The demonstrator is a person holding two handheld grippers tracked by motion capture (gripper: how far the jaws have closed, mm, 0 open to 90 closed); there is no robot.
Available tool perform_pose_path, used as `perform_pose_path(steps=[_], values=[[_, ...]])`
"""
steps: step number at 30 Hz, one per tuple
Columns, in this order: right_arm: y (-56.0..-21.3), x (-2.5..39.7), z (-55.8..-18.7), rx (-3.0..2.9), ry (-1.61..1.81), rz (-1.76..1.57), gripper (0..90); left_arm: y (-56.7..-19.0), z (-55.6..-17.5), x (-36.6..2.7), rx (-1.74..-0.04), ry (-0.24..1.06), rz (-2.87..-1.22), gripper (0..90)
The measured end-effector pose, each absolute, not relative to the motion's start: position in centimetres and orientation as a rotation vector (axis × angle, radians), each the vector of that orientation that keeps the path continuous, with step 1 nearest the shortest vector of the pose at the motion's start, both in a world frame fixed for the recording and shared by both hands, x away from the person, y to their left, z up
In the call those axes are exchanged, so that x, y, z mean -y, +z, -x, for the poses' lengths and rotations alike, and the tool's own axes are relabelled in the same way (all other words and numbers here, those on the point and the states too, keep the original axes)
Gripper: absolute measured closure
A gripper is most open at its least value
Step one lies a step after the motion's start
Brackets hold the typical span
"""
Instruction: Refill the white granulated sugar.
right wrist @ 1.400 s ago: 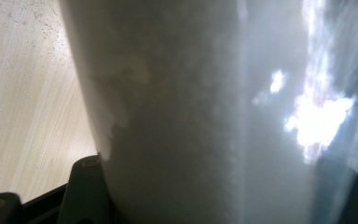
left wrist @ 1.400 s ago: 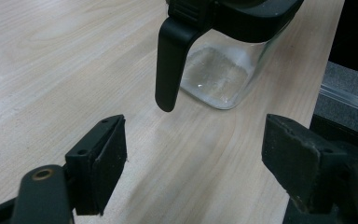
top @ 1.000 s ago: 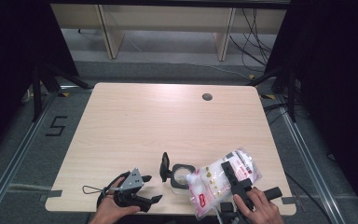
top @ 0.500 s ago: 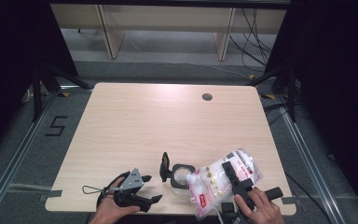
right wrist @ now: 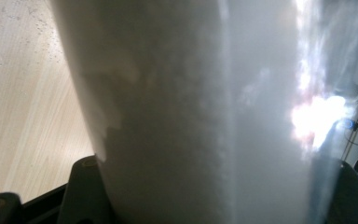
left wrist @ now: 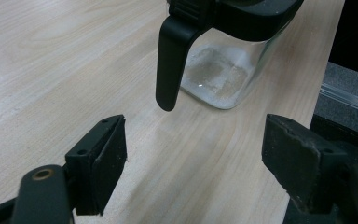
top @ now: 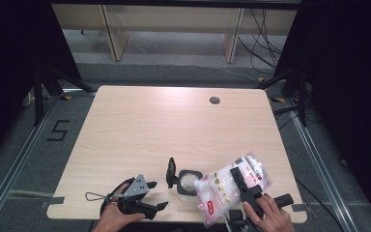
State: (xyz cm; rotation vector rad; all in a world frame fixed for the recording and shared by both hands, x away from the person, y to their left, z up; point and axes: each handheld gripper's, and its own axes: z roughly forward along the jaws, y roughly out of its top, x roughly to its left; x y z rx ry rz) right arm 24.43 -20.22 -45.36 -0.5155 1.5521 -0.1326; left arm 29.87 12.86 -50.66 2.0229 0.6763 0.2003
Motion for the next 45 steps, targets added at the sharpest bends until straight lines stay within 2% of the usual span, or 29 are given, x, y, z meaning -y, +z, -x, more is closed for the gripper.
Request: perform_pose_path(steps=[31, 45], values=[[-45.66, 20.46, -24.44, -1.567, -0.05, 0.429, 42.2, -50.4, -29.92, -13.12, -0.666, 0.214, -2.053, 21.8], [-45.2, 20.12, -24.35, -1.537, -0.103, 0.514, 42.2, -50.48, -29.88, -13.03, -0.669, 0.206, -2.041, 21.8]])
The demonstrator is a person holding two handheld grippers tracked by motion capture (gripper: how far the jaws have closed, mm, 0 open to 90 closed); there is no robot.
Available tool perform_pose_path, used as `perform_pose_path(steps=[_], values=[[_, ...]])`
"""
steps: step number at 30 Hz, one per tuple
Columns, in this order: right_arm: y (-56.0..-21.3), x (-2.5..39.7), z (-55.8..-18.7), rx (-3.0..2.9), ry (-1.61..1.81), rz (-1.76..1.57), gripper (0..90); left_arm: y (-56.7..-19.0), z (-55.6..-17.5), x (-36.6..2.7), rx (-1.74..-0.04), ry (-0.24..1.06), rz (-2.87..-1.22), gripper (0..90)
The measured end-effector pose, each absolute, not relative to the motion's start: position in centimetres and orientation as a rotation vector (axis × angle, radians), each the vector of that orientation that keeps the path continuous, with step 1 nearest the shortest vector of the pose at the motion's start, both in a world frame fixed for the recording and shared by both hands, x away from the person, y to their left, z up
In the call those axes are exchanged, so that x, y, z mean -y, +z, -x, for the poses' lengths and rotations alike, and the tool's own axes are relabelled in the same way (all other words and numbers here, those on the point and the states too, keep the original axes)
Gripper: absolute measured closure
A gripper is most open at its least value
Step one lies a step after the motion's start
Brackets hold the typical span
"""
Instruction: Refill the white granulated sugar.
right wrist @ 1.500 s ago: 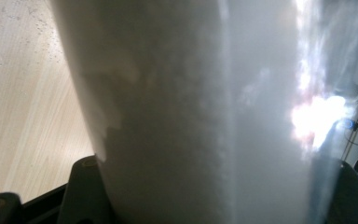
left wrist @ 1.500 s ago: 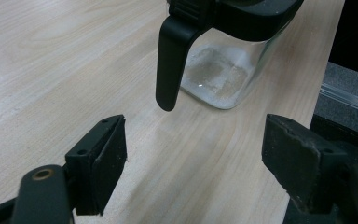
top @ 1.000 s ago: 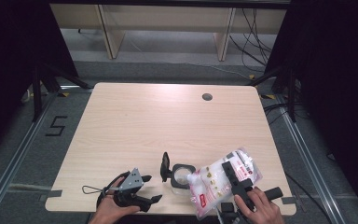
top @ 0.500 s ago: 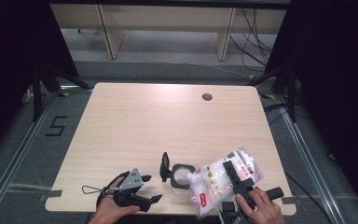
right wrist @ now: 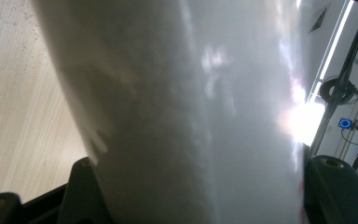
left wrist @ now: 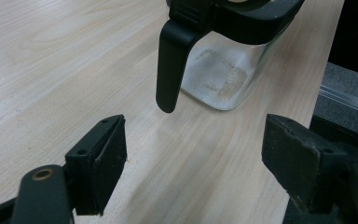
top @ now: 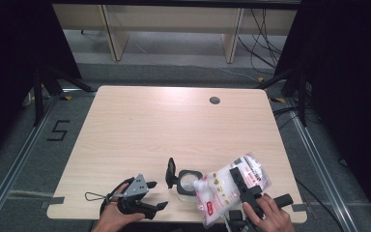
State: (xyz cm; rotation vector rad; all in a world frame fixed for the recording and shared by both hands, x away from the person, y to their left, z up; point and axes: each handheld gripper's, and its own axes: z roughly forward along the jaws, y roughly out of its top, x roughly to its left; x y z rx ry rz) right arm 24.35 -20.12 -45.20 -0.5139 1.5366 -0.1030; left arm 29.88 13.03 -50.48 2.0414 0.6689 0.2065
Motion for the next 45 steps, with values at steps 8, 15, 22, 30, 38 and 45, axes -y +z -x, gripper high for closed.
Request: perform_pose_path(steps=[8, 15, 22, 30, 38, 45], values=[[-45.17, 19.94, -24.25, -1.524, -0.1, 0.528, 42.2, -50.45, -30.01, -13.08, -0.64, 0.219, -2.05, 21.8], [-45.02, 20.11, -24.28, -1.537, -0.083, 0.492, 42.3, -50.44, -29.96, -13.08, -0.662, 0.213, -2.051, 21.8], [-45.12, 20.11, -24.31, -1.539, -0.093, 0.499, 42.2, -50.42, -29.99, -13.11, -0.648, 0.217, -2.054, 21.8], [-45.01, 20.13, -24.23, -1.534, -0.091, 0.502, 42.3, -50.37, -30.0, -13.3, -0.632, 0.228, -2.065, 21.7], [-45.0, 20.16, -24.14, -1.543, -0.089, 0.491, 42.2, -50.34, -30.03, -13.31, -0.634, 0.226, -2.067, 21.8], [-44.88, 20.16, -24.12, -1.534, -0.075, 0.492, 42.3, -50.33, -29.94, -13.3, -0.665, 0.213, -2.048, 21.8]])
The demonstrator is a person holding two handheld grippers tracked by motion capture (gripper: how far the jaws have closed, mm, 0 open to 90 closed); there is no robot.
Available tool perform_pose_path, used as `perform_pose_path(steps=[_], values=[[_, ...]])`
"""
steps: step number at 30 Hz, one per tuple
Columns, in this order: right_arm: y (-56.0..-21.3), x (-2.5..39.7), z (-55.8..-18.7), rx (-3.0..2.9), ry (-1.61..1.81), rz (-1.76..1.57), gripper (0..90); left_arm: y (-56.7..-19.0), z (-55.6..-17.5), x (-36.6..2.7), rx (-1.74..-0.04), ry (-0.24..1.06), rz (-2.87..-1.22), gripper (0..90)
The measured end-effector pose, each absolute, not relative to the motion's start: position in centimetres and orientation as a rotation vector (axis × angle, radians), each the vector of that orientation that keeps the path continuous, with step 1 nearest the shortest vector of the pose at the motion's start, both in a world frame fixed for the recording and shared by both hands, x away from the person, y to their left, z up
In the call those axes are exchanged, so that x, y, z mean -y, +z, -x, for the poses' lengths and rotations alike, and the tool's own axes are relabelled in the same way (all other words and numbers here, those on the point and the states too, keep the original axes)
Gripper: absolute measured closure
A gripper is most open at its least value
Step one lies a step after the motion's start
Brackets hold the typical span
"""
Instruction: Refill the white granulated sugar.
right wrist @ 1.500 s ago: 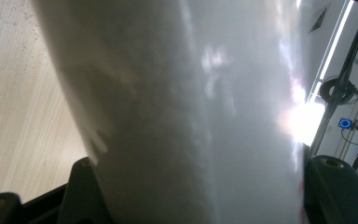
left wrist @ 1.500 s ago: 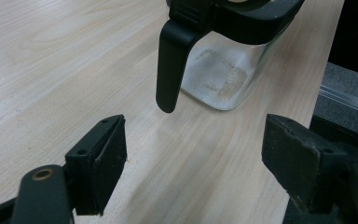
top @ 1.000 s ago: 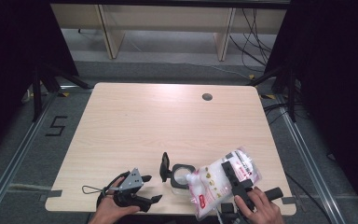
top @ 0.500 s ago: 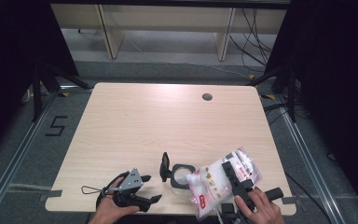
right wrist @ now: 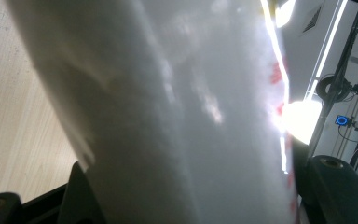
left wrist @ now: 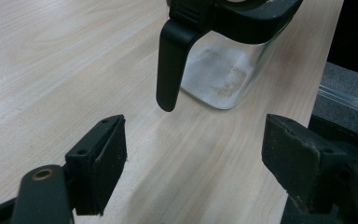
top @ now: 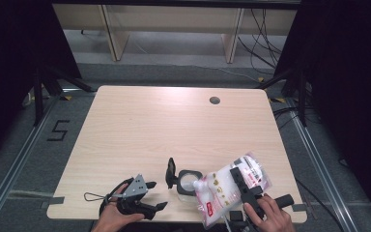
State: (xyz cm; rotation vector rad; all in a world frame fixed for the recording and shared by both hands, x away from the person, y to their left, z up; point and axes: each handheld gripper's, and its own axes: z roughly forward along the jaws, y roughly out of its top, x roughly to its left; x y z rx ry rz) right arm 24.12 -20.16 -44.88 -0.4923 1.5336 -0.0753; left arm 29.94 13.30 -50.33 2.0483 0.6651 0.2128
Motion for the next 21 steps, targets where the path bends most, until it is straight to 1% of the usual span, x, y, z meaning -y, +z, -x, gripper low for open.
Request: perform_pose_path(steps=[21], values=[[-44.84, 20.2, -24.11, -1.533, -0.082, 0.504, 42.3, -50.36, -29.89, -13.38, -0.671, 0.218, -2.047, 21.8]])
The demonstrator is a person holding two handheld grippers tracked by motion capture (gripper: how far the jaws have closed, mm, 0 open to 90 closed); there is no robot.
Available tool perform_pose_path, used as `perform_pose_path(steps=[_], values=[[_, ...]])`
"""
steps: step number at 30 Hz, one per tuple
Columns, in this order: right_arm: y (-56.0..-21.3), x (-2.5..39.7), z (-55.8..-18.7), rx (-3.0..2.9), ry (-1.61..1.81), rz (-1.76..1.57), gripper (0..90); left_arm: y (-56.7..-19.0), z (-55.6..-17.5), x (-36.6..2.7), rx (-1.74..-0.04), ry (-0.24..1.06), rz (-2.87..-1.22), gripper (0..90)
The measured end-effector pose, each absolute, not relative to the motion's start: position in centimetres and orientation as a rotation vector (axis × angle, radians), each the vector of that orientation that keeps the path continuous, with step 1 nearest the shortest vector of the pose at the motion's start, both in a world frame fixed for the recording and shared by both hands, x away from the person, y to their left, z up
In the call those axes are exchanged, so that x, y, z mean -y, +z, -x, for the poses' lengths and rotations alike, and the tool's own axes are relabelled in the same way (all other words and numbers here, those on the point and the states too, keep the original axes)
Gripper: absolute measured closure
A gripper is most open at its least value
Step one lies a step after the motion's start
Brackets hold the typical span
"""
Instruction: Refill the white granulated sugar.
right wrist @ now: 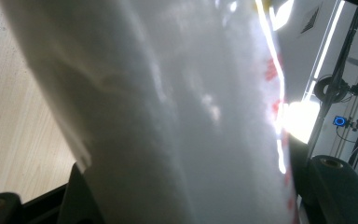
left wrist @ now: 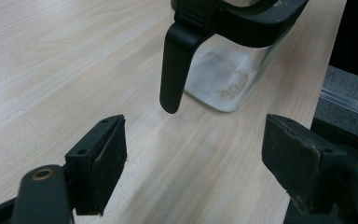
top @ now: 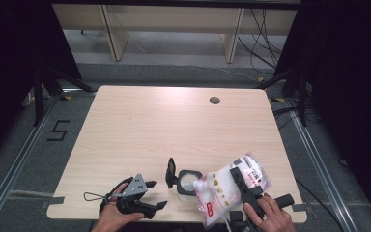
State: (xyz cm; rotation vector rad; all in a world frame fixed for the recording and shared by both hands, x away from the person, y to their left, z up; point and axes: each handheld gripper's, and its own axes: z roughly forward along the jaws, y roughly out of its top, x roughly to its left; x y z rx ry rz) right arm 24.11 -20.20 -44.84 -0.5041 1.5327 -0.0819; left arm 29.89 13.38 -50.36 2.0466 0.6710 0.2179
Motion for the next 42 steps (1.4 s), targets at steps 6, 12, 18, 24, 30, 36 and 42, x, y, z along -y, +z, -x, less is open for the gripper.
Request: perform_pose_path(steps=[6, 12, 18, 24, 30, 36, 42], values=[[-44.75, 20.2, -24.13, -1.53, -0.079, 0.5, 42.3, -50.38, -29.87, -13.36, -0.667, 0.217, -2.048, 21.8], [-44.69, 20.24, -24.19, -1.522, -0.072, 0.504, 42.3, -50.41, -29.93, -13.39, -0.673, 0.212, -2.042, 21.8], [-44.8, 20.27, -24.2, -1.52, -0.08, 0.502, 42.4, -50.44, -29.86, -13.35, -0.688, 0.207, -2.029, 21.8], [-44.67, 20.3, -24.09, -1.521, -0.072, 0.494, 42.4, -50.36, -30.02, -13.52, -0.666, 0.221, -2.043, 21.7], [-44.87, 20.41, -24.2, -1.522, -0.055, 0.479, 42.4, -50.41, -29.96, -13.43, -0.677, 0.223, -2.054, 21.8], [-44.72, 20.43, -24.19, -1.511, -0.05, 0.491, 42.5, -50.39, -29.95, -13.47, -0.679, 0.224, -2.04, 21.7], [-44.64, 20.4, -24.18, -1.506, -0.05, 0.5, 42.6, -50.39, -29.88, -13.32, -0.692, 0.215, -2.033, 21.8]])
